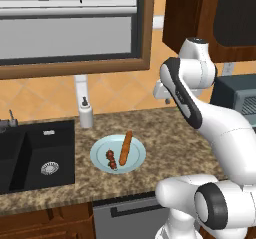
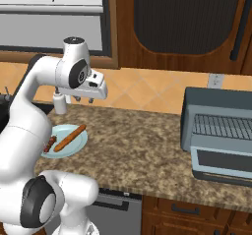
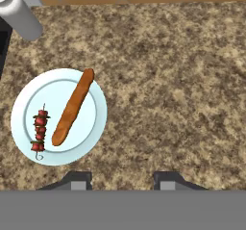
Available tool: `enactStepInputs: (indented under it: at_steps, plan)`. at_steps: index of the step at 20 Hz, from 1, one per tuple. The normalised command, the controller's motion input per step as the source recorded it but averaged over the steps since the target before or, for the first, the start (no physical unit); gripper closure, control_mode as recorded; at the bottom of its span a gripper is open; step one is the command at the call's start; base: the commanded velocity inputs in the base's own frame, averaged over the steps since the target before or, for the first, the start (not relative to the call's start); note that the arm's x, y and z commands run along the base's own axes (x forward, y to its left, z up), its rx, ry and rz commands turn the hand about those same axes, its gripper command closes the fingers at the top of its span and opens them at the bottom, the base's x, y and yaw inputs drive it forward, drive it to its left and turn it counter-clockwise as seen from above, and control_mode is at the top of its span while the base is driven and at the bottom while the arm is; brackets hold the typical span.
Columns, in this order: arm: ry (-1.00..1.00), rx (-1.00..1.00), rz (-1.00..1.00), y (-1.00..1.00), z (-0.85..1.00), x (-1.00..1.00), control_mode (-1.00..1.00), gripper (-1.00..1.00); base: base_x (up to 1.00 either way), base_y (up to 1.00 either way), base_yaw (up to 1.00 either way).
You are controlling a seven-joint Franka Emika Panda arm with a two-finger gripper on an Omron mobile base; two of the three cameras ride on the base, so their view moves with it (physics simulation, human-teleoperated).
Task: Pick up the kebab skewer and baguette bread, and place them inside the toaster oven. Close the toaster oven door and start by setting the timer.
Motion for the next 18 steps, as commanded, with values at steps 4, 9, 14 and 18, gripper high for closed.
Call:
enactStepInputs:
  at_steps: [4,9,14,18]
  plan:
    - [0.00,0.00,0.00,0.00,0.00,0.00,1.00,-1.00,0.00,0.00,0.00]
    - [0.00,0.00,0.00,0.00,0.00,0.00,1.00,-1.00,0.00,0.00,0.00]
    - [0.00,0.00,0.00,0.00,0.00,0.00,1.00,-1.00,0.00,-0.64,0.00]
    - [0.00,0.00,0.00,0.00,0.00,0.00,1.00,-1.00,0.00,-0.50,0.00]
